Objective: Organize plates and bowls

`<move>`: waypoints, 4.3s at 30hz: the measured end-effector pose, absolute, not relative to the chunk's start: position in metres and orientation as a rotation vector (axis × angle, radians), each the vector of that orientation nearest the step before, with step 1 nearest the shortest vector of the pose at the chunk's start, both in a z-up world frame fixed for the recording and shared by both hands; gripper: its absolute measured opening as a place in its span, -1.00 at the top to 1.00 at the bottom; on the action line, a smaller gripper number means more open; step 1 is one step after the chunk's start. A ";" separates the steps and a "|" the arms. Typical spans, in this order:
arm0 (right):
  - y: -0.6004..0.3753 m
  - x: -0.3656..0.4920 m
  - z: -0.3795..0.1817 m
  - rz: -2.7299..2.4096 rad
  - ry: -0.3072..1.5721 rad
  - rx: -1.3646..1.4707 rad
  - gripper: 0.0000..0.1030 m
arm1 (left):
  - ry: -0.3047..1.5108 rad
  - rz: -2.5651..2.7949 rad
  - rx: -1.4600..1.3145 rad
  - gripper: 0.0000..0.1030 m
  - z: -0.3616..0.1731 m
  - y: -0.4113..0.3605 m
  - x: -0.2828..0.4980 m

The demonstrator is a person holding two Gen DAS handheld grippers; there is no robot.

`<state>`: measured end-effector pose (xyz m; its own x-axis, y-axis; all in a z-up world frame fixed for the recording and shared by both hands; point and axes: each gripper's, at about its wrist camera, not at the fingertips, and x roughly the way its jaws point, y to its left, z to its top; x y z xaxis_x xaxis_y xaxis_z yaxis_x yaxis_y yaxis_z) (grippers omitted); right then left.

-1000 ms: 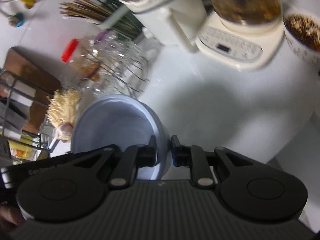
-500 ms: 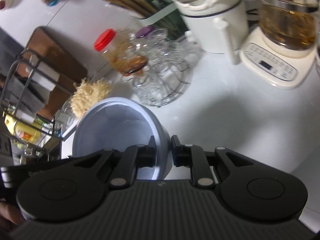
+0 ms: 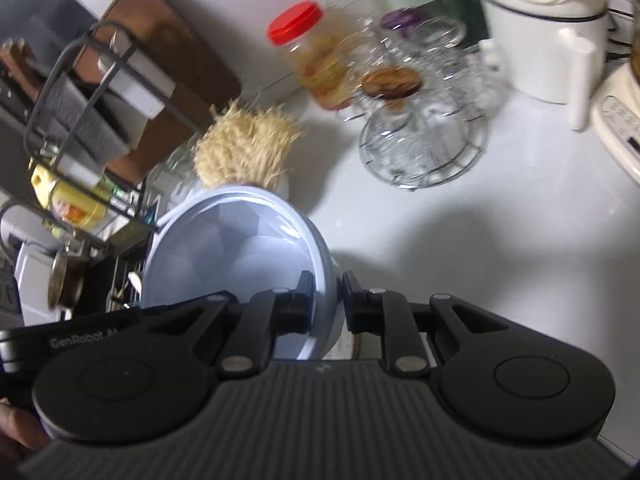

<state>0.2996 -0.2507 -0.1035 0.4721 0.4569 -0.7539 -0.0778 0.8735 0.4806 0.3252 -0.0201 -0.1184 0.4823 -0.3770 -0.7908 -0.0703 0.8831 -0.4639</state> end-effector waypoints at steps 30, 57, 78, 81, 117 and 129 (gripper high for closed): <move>-0.167 0.322 -0.175 0.340 1.245 0.272 0.63 | 1.178 -0.038 -0.526 0.23 -0.202 0.036 0.316; -0.177 0.306 -0.116 0.304 1.079 0.229 0.58 | 1.014 -0.081 -0.427 0.08 -0.140 0.049 0.312; -0.192 0.211 -0.028 0.372 0.751 0.188 0.58 | 0.713 -0.043 -0.297 0.08 -0.038 0.026 0.202; -0.199 0.188 -0.025 0.387 0.725 0.169 0.58 | 0.695 -0.021 -0.296 0.08 -0.032 0.018 0.174; -0.270 -0.015 -0.018 0.413 0.616 0.118 0.17 | 0.626 0.101 -0.257 -0.30 -0.019 -0.065 -0.082; -0.277 -0.013 -0.019 0.409 0.612 0.097 0.03 | 0.624 0.156 -0.232 -0.76 -0.012 -0.068 -0.083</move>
